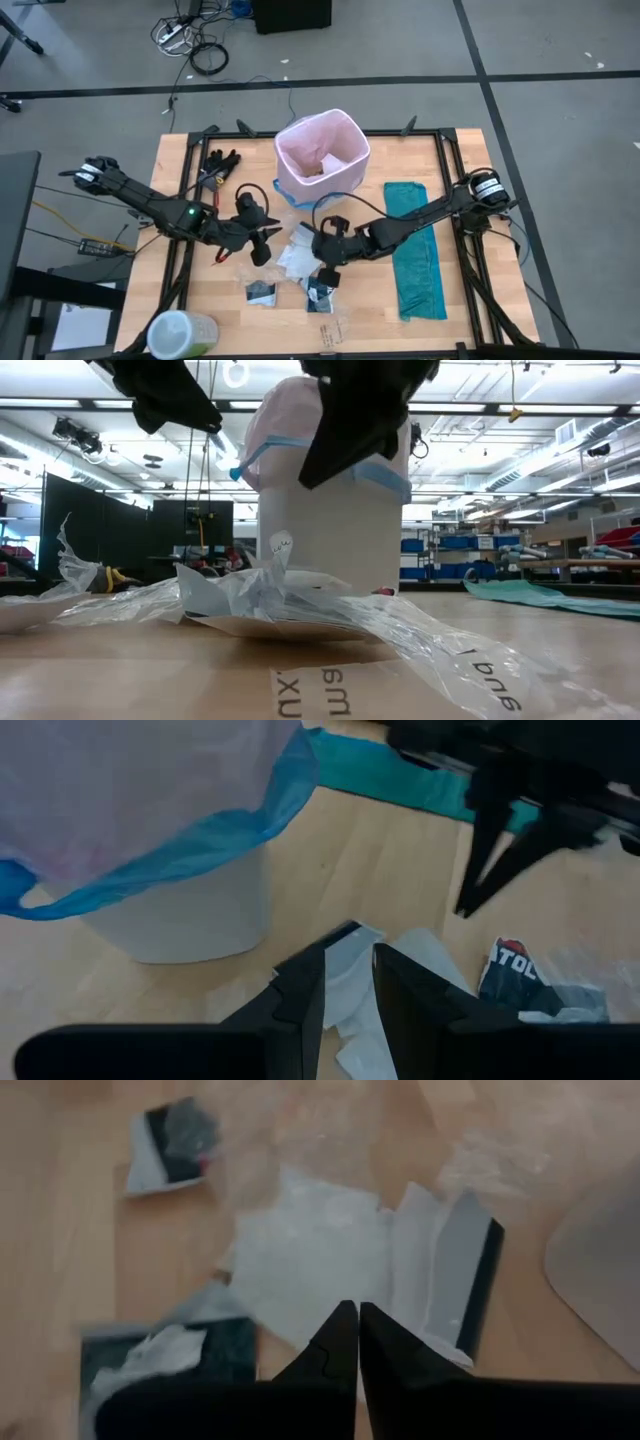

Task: Place trash/remove bag and relplace
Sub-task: Put the black-white paper trash into the white trash bin

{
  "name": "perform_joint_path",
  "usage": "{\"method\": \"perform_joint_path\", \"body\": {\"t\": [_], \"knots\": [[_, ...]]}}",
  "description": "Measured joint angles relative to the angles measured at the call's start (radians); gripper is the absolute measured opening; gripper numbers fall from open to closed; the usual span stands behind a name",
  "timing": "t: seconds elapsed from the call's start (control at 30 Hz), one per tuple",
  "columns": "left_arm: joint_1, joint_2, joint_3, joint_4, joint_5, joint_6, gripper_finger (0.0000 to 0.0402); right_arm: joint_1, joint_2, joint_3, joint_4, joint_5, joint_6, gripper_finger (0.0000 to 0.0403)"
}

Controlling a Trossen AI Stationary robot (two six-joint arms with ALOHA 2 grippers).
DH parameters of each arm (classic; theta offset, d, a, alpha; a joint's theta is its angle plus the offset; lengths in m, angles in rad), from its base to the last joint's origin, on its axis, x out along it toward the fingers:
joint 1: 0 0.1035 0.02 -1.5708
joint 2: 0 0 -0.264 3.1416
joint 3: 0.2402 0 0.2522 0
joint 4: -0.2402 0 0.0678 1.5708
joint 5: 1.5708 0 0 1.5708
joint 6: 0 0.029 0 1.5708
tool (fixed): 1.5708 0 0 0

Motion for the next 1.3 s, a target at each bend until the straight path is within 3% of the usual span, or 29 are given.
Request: {"method": "perform_joint_path", "body": {"t": [0.17,0.37,0.6,0.8,0.97,1.13,1.23,1.3], "knots": [[0.000,-0.037,0.000,-0.003,-0.014,0.024,0.0096,-0.027,0.000,-0.034,0.010,0.000,-0.060,0.0047],[0.000,-0.042,0.000,-0.058,-0.014,0.022,0.0096,-0.066,0.000,-0.081,0.062,-0.038,-0.107,0.0136],[0.000,-0.042,0.000,-0.102,-0.013,0.020,0.0096,-0.069,0.012,-0.137,0.169,0.005,-0.092,0.0207],[0.000,-0.042,0.000,-0.105,-0.013,0.022,0.0096,-0.074,0.080,-0.136,0.248,0.008,-0.094,0.0209],[0.000,-0.042,0.000,-0.103,-0.015,0.021,0.0096,-0.077,0.116,-0.139,0.222,0.128,-0.075,0.0208],[0.000,-0.042,0.000,-0.101,-0.016,0.021,0.0096,-0.114,0.152,-0.140,0.176,0.138,-0.015,0.0200],[0.000,-0.042,0.000,-0.103,-0.019,0.021,0.0096,-0.128,0.180,-0.138,0.179,0.090,0.048,0.0162],[0.000,-0.042,0.000,-0.100,-0.020,0.021,0.0096,-0.127,0.192,-0.136,0.183,0.081,0.101,0.0101]]}}
